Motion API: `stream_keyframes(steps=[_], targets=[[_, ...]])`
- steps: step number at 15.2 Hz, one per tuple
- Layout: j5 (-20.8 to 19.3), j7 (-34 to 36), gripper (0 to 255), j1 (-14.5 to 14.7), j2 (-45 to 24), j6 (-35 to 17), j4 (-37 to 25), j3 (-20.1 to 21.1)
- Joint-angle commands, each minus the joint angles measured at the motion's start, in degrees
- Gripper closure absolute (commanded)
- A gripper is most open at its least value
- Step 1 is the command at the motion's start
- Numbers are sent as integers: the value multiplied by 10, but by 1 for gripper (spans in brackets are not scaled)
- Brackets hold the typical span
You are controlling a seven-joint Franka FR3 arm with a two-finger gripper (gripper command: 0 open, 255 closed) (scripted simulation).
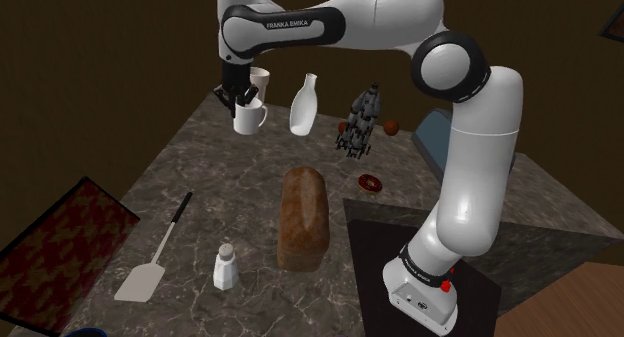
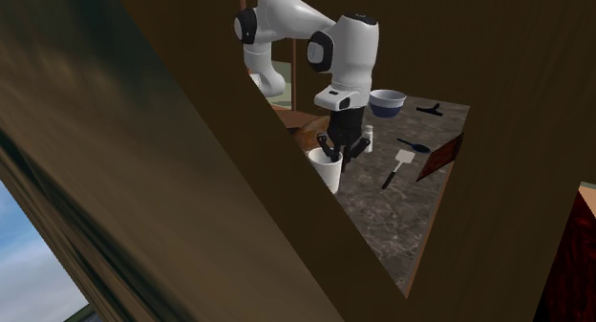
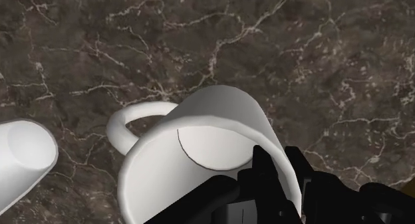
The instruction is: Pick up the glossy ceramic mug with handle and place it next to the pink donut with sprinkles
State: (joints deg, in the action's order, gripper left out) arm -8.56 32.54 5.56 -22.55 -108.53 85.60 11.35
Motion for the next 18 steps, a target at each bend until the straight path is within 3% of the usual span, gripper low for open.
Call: stream_keyframes(steps=[1,13,18], targets=[[1,-1,255,1,0,15,-15,0],[3,-9,255,6,0,106,-107,2],[21,21,255,11,113,59,54,16]])
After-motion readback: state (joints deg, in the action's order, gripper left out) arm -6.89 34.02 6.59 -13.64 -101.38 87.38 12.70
